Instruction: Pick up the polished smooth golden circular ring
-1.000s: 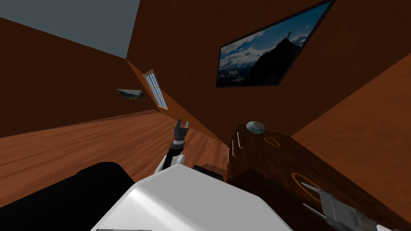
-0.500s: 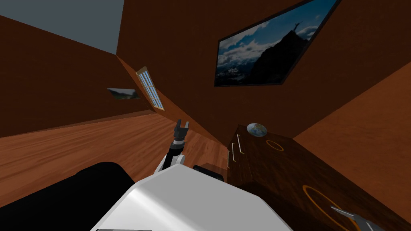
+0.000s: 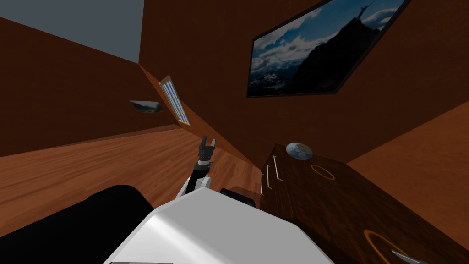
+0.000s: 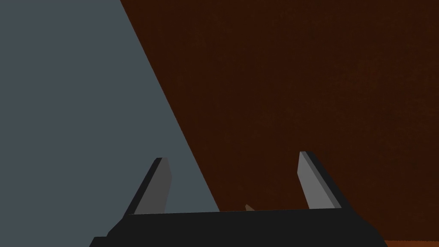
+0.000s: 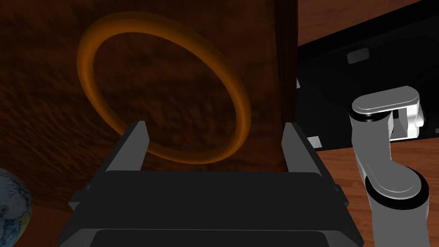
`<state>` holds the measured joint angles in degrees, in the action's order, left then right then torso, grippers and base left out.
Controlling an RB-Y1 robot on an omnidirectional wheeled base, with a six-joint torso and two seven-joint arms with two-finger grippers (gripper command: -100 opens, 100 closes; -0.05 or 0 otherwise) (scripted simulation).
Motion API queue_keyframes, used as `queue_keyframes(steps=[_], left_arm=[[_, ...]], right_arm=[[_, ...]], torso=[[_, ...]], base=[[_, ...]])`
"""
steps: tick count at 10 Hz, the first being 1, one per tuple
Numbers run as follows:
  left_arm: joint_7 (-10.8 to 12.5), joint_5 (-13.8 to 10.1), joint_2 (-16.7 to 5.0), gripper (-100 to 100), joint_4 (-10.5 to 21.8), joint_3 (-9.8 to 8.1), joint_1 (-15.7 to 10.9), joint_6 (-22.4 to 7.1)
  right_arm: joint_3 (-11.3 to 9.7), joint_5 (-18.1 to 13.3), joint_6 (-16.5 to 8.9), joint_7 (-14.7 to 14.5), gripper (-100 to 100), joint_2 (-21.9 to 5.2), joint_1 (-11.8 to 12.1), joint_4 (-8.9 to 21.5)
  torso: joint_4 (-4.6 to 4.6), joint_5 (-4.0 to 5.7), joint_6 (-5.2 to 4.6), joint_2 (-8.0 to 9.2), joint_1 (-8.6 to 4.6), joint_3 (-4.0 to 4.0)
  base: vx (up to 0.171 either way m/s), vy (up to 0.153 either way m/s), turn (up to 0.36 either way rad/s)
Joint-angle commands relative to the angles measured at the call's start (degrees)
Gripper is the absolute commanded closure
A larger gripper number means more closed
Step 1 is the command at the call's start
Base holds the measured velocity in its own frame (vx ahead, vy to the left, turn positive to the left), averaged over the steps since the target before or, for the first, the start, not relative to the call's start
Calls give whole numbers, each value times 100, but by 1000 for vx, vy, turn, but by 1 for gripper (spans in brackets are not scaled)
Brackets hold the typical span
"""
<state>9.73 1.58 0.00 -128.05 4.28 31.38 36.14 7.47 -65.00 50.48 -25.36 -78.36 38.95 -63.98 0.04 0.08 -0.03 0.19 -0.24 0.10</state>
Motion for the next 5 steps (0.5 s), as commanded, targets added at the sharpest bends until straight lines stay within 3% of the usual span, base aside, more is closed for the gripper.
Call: queue_keyframes(steps=[1, 2, 5], left_arm=[[0, 0, 0, 0, 0, 0, 0, 0], [0, 0, 0, 0, 0, 0, 0, 0], [0, 0, 0, 0, 0, 0, 0, 0]], right_arm=[[0, 0, 0, 0, -100, 0, 0, 0], [-14, -4, -18, -9, 100, 12, -9, 11], [-73, -7, 51, -8, 100, 59, 34, -10]], torso=[[0, 0, 0, 0, 0, 0], [1, -2, -3, 2, 2, 1], [12, -31, 33, -31, -35, -9]], base=[[-3, -4, 22], [-2, 2, -16], [-10, 15, -21]])
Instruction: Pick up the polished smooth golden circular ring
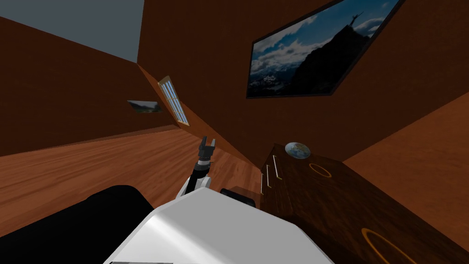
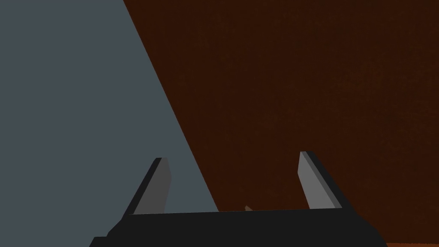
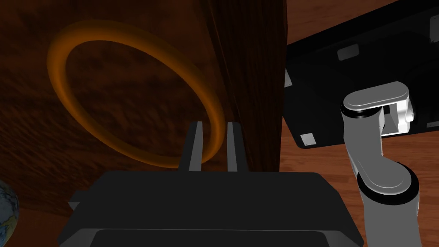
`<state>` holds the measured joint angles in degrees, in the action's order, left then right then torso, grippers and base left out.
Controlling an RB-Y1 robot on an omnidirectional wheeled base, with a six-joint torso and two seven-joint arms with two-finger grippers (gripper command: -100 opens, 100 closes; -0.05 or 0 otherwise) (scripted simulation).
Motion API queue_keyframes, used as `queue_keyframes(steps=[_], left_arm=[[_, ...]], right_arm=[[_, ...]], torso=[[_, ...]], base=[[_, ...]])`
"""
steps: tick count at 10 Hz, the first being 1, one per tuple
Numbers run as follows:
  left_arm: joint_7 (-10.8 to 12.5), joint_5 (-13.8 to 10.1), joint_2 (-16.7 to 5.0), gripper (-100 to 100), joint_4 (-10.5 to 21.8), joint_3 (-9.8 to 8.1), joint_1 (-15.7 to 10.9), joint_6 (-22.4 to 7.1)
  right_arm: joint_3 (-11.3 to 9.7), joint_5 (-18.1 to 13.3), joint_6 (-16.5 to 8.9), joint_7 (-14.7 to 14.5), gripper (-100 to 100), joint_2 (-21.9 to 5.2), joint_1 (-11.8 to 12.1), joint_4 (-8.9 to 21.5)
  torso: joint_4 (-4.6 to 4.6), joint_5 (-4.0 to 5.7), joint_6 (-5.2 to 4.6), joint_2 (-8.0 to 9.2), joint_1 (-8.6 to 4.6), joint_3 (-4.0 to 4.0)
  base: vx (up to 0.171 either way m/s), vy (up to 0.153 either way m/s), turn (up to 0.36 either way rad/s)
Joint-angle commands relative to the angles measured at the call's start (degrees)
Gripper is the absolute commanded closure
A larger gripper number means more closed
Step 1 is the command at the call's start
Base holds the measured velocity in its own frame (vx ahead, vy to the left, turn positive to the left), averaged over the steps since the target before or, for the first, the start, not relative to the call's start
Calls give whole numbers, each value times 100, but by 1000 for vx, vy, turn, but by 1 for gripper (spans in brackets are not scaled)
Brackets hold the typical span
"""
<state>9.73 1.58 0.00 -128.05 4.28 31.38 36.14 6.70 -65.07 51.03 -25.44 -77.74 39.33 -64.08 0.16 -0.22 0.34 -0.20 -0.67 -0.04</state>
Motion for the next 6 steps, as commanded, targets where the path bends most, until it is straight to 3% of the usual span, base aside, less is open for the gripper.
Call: queue_keyframes(steps=[1, 2, 3, 5, 6], left_arm=[[0, 0, 0, 0, 0, 0, 0, 0], [0, 0, 0, 0, 0, 0, 0, 0], [0, 0, 0, 0, 0, 0, 0, 0], [0, 0, 0, 0, 0, -1, 1, 0], [0, 0, 0, 0, 0, 0, 0, 0]], right_arm=[[0, 0, 0, 0, 100, 0, 0, 0], [-1, 0, 1, 1, 0, 1, 1, 1], [175, 35, -1, 39, 100, -166, 36, -88], [227, 59, 39, 13, 100, -182, 110, -118], [246, 62, 32, 20, 0, -191, 128, -138]], torso=[[0, 0, 0, 0, 0, 0], [-1, 1, 2, -6, -4, -3], [-2, 1, 3, -8, -6, -5], [-2, -3, -1, -14, -8, -8], [-2, 2, 3, -13, -8, -7]], base=[[0, 0, 0], [0, 0, 0], [13, -12, -142], [14, -15, -79], [0, 0, 0]])
